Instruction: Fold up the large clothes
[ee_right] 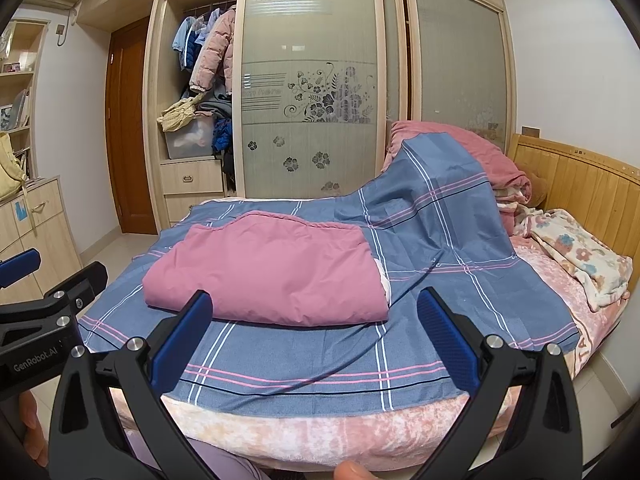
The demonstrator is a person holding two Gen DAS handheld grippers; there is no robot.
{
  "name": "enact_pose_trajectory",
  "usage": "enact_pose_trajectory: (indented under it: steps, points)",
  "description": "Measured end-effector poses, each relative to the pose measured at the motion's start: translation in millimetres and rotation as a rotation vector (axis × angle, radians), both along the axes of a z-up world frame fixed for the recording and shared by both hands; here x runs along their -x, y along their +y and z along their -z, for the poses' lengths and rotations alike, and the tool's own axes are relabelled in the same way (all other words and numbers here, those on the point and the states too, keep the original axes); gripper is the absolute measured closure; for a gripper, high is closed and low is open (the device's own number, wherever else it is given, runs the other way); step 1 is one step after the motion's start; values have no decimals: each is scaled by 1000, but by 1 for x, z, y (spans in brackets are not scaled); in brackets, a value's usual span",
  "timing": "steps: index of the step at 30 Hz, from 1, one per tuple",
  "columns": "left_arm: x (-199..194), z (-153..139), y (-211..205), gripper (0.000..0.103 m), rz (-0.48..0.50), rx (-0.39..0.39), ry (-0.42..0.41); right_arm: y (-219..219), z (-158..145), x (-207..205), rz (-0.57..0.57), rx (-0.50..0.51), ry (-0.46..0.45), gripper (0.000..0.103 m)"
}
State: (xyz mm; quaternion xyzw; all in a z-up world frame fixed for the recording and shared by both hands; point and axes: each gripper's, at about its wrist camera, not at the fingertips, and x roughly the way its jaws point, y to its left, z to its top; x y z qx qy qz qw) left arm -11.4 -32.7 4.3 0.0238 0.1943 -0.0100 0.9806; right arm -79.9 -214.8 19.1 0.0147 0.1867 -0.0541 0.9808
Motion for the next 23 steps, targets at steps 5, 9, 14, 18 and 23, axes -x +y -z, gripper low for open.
enact_pose_trajectory:
  steps: [5,9,14,18,23]
  points:
    - [0,7,1,2,-1,3,7,0,0,0,0,0,0,1]
    - [0,8,2,2,-5,-5,3,-2,1,-1,-1,0,5,1]
    - [0,9,2,2,1,-5,1,-6,2,0,-6,-4,3,1]
    - [-2,8,4,2,10,8,7,-8,2,0,-7,-1,3,1]
    - [-2,7,6,2,12,19,5,-10,2,0,-9,-1,5,1]
